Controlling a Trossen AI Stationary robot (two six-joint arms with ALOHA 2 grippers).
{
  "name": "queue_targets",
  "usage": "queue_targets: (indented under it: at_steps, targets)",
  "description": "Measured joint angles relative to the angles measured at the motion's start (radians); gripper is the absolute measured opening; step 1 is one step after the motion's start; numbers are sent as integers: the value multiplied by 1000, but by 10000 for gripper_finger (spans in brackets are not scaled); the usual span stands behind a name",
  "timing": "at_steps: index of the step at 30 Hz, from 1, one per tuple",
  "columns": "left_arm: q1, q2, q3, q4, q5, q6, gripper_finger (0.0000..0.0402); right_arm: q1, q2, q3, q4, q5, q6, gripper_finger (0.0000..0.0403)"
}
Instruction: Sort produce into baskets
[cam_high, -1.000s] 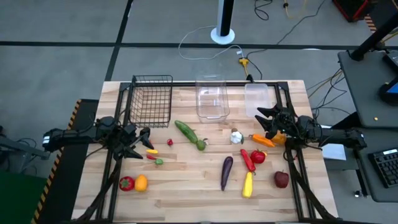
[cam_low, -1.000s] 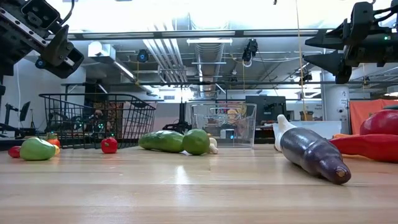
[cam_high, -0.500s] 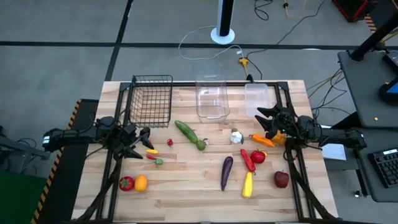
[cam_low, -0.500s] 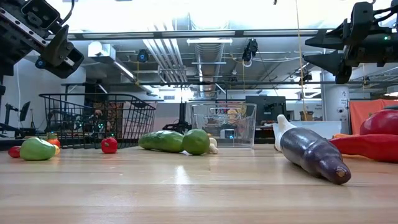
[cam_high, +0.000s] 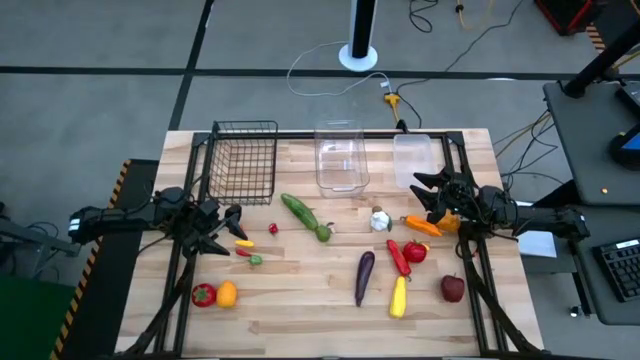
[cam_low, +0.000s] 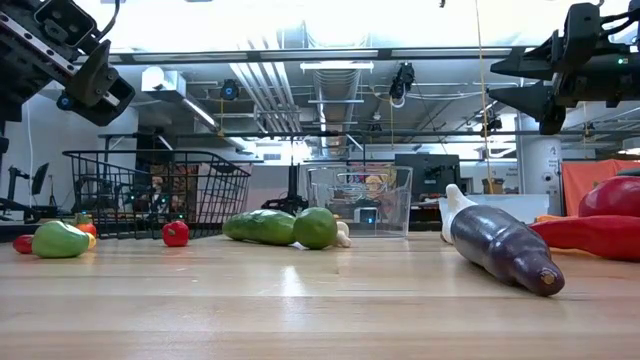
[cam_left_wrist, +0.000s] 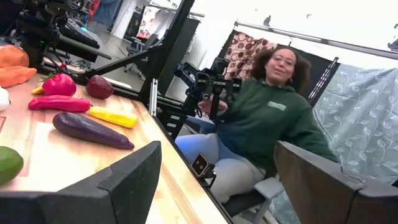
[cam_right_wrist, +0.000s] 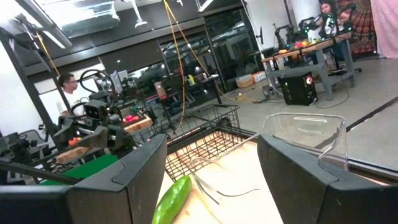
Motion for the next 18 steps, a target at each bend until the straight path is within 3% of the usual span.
queue_targets:
  at_steps: [8, 12, 14, 16, 18]
  targets:
    - [0, 0, 0, 0, 0, 0, 295, 0, 0, 0, 0, -1, 31, 244]
    - [0, 0, 0, 0, 0, 7, 295, 0, 0, 0, 15, -13, 268, 244]
    - [0, 0, 0, 4, -20, 36, 295, -2, 4, 2, 58, -9, 306, 244]
    - [-4, 0, 0, 52, -134, 18, 295, -1, 14, 15, 55, -31, 301, 244]
    - [-5, 0, 0, 135, -341, -43, 295, 0, 36, 44, 53, -65, 288, 244]
